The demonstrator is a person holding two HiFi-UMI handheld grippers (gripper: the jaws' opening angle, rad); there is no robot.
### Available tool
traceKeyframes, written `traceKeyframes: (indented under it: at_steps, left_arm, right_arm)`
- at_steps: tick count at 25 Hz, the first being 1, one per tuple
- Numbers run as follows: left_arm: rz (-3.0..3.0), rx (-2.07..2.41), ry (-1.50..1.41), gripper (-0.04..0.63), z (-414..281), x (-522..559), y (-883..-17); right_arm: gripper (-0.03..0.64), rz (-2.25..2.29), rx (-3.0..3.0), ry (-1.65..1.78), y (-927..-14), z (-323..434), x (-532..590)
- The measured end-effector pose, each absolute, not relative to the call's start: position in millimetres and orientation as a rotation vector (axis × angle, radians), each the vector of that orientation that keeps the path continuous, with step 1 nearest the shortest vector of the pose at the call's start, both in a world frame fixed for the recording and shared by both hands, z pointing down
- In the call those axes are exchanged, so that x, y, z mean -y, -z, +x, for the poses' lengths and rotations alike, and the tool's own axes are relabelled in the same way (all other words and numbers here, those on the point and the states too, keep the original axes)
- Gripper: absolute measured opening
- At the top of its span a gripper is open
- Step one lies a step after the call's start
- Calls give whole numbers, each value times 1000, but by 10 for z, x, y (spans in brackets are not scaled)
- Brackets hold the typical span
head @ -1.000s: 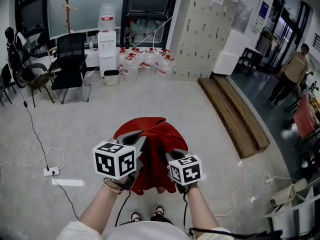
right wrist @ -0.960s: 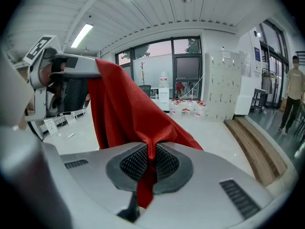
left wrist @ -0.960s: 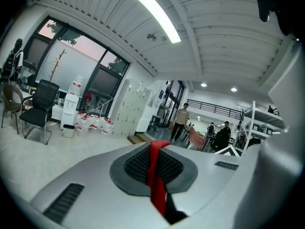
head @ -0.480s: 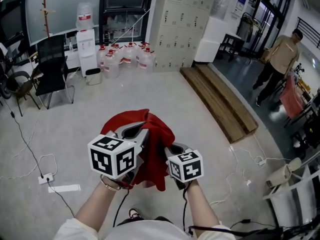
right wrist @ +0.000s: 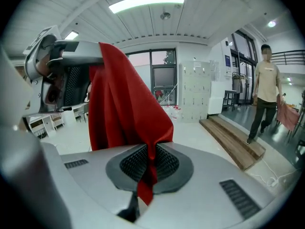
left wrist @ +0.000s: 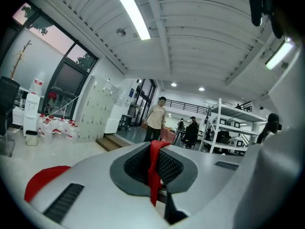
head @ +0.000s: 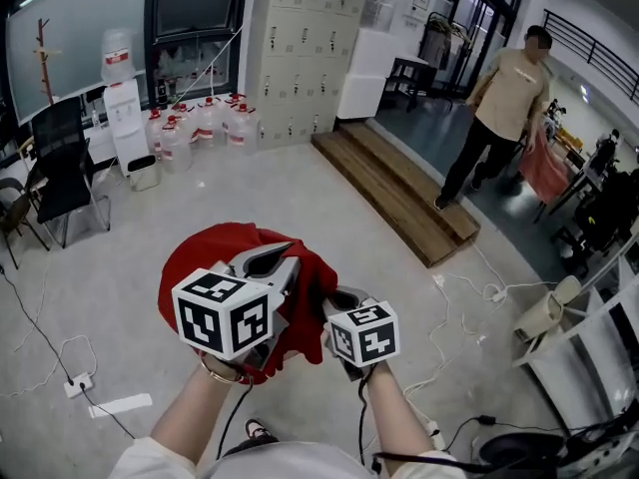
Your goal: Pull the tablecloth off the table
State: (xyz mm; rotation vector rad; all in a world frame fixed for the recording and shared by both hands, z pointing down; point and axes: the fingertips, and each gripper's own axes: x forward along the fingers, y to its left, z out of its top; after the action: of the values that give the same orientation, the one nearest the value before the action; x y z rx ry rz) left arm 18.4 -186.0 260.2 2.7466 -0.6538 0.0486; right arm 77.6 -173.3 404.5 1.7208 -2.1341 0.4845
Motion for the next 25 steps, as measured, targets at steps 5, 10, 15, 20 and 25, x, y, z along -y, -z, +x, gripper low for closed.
traceKeyframes:
  at_steps: [5,10,15,20,25]
  left_arm:
    - [2767,482,-75,18,702,1334,-2637]
    - [2765,358,-109,18,1144,860,-2725]
    - [2764,207,-148,19,1472,312,-2766]
    - [2764,23,-211,19,1876,-381,-2902]
    - [2736,-135,-276,18,1955,-864,-3052]
  right_arm:
    - [28,1850,2061,-545,-4091,1228,1186]
    - [28,1950,1981,-588,-4160,1666,640]
    - [28,2047,1903,-636,-4204,1909,93]
    - [28,2158,1795,-706,-4353,2221,-568]
    - [28,2267,1680,-788,-4492,2276,-1065]
